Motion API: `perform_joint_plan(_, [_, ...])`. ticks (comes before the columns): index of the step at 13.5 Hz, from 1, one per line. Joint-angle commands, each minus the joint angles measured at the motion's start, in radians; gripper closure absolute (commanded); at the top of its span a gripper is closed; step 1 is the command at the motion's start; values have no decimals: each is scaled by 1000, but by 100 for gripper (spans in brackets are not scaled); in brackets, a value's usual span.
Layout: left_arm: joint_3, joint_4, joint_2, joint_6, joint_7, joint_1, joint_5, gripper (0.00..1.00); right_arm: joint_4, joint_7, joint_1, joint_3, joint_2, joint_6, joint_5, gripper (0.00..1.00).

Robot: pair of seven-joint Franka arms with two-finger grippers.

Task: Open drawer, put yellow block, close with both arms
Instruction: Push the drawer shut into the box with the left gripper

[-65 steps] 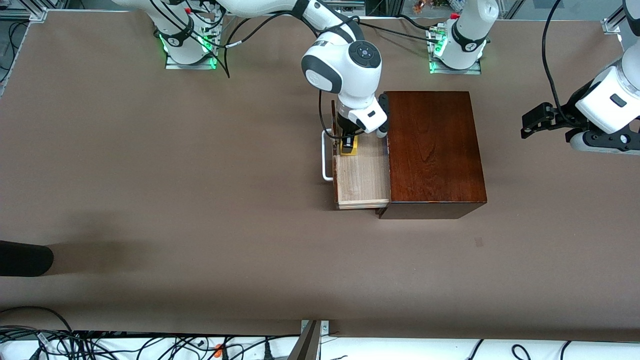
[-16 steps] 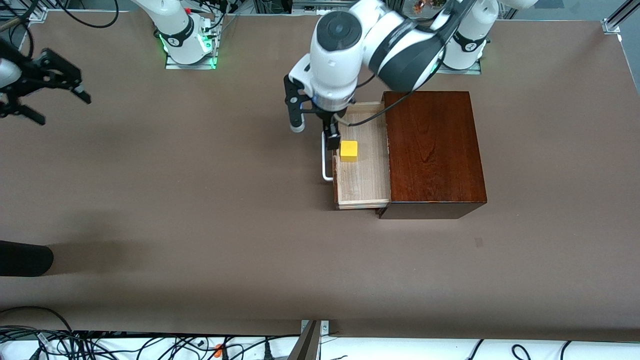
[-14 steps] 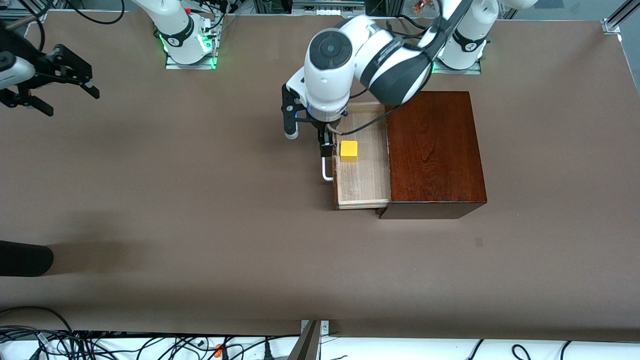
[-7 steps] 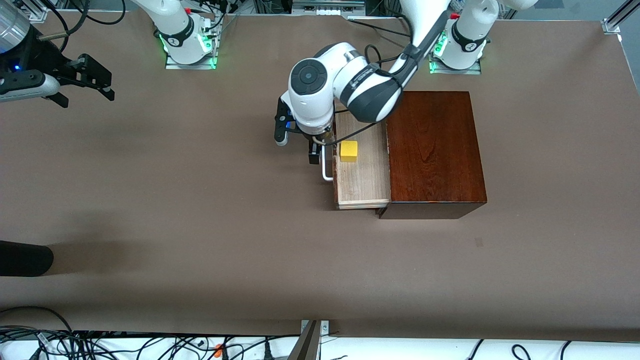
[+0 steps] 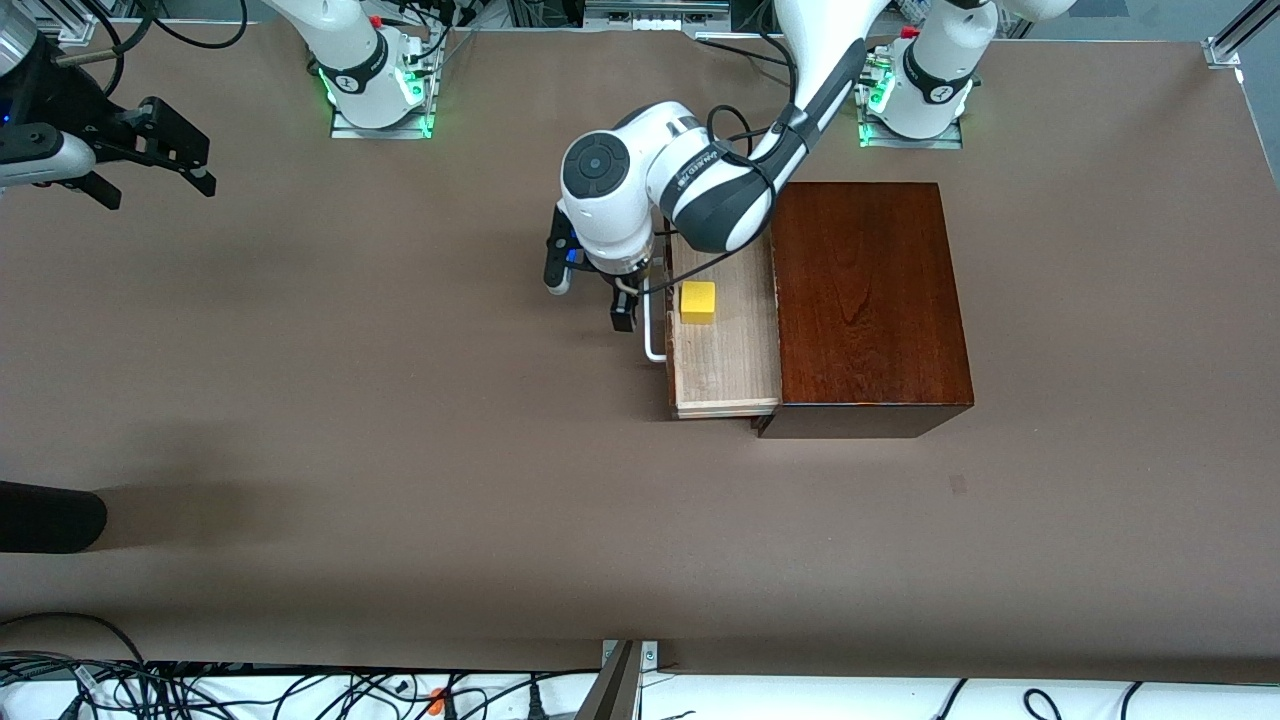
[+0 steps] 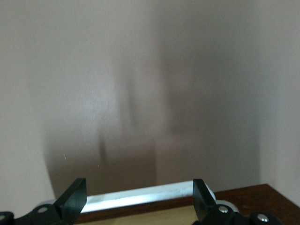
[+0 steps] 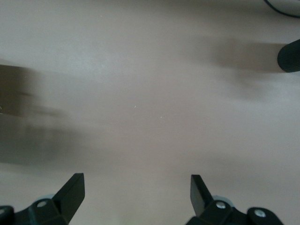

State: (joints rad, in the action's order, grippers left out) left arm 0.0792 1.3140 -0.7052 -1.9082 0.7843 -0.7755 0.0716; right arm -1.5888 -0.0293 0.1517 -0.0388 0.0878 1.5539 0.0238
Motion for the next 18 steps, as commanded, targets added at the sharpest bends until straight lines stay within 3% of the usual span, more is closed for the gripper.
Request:
perform_joint_plan(1, [-1,10,18,44,-7,5,42,0,24,18,-17,8,-49,-6,-8,0])
perform_joint_plan(4, [-1,11,32,52,-5,12,42,0,93,14,-11,11,-92,5,-5,0])
perform_joint_plan(18, [-2,88,85,156,12,106,134,0,93,9,-18,-6,-94,8,4,0])
